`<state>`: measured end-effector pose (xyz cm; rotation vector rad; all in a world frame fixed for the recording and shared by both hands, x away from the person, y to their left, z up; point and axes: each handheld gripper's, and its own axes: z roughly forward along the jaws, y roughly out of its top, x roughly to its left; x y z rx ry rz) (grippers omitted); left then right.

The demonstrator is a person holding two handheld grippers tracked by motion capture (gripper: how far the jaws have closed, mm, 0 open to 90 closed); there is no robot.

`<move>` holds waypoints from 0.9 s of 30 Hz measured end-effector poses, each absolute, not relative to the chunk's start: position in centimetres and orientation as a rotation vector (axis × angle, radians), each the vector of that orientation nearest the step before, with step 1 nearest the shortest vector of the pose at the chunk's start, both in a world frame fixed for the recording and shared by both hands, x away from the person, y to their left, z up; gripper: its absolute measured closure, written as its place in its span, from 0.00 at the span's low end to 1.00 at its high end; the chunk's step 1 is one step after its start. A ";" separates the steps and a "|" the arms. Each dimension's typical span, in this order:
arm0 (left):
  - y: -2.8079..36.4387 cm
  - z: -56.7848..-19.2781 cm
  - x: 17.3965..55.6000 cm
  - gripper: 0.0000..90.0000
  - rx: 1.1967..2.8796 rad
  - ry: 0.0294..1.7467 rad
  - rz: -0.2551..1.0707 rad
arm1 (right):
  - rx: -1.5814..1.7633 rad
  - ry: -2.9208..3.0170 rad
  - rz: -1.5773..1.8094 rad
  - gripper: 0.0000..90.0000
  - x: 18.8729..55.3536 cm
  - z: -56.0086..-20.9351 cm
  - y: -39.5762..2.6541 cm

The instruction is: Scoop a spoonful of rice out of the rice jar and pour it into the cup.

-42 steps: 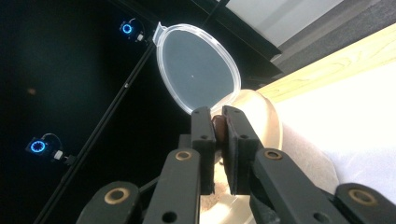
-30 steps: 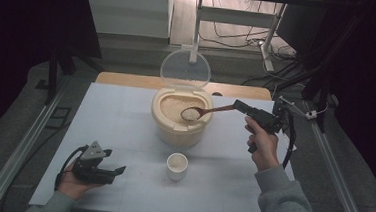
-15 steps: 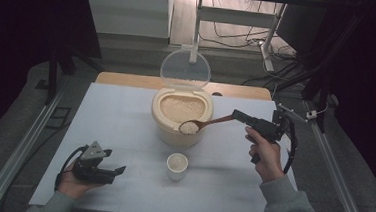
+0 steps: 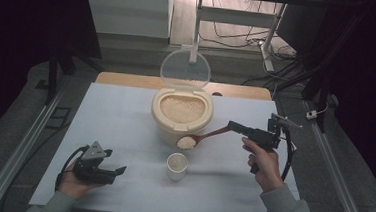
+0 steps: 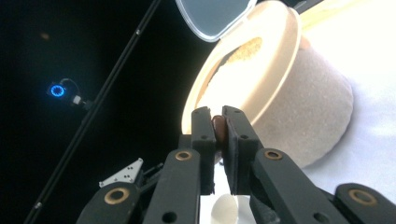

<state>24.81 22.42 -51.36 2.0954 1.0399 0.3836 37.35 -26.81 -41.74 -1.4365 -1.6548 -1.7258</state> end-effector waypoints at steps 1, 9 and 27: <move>22.4 -51.4 24.8 0.22 2.096 1.040 0.384 | -1.436 -1.661 -1.716 0.93 37.3 -41.8 -26.7; 22.4 -51.3 24.8 0.22 2.096 1.039 0.384 | -1.430 -1.738 -1.652 0.93 37.2 -42.5 -25.8; 22.3 -51.5 24.8 0.22 2.102 1.037 0.379 | -1.421 -1.924 -1.627 0.93 37.0 -42.4 -24.3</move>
